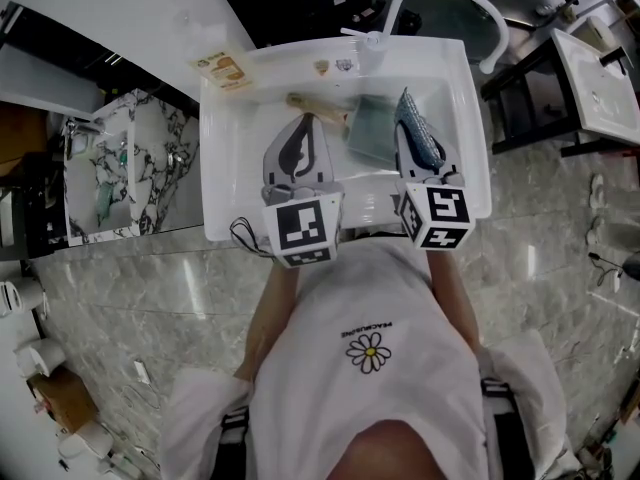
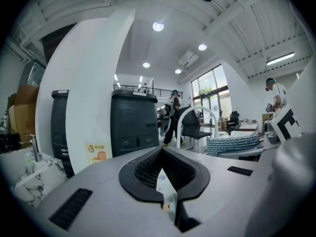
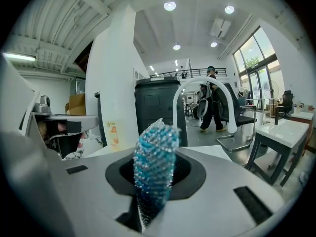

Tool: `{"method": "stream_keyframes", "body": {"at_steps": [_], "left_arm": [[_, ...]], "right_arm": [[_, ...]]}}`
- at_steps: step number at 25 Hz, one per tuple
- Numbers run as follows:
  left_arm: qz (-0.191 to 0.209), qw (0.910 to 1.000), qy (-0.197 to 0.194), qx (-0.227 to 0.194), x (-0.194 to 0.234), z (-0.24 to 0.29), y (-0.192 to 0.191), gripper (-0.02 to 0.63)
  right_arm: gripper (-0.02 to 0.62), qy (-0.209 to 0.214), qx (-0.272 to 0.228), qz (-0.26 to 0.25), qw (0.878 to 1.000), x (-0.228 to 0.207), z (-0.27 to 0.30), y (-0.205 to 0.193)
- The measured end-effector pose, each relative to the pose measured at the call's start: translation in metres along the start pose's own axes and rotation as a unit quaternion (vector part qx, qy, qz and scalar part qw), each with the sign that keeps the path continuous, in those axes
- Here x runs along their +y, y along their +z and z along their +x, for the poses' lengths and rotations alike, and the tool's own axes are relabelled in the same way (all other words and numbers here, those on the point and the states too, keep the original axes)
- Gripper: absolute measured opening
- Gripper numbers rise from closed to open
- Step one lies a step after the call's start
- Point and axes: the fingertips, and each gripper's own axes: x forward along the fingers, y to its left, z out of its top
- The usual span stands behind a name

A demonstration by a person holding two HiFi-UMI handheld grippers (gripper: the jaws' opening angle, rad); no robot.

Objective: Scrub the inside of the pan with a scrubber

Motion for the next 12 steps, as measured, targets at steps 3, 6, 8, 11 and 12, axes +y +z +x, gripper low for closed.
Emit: {"method": "stream_keyframes", "body": {"at_steps": [3, 6, 8, 11, 12], "left_arm": [[-0.001, 1.0000, 0.000, 0.001, 0.0009, 0.0013, -0.0003, 0.017], [0.001, 1.0000, 0.001, 0.001, 0.0008, 0.0018, -0.0012, 0.017], [0.001, 1.0000, 0.002, 0.002, 0.0006, 0.0024, -0.0021, 0.017], [0.003, 1.0000, 0.002, 0.002, 0.0003, 0.0034, -0.0027, 0.017], [0.004, 1.0000, 0.002, 0.002, 0.0003, 0.0037, -0.0028, 0.017]], "right_arm": [[0.057, -0.002, -0.001, 0.000, 1.000, -0.0020, 0.0002, 0.0006], [0.057, -0.004, -0.002, -0.002, 1.000, -0.0032, 0.0000, -0.0002], [0.057, -0.004, -0.001, -0.003, 1.000, -0.0035, 0.0003, -0.0007], [0.057, -0.004, 0.000, -0.006, 1.000, -0.0040, 0.0015, -0.0007], [0.057, -0.004, 0.000, -0.007, 1.000, -0.0041, 0.0020, -0.0005]]}}
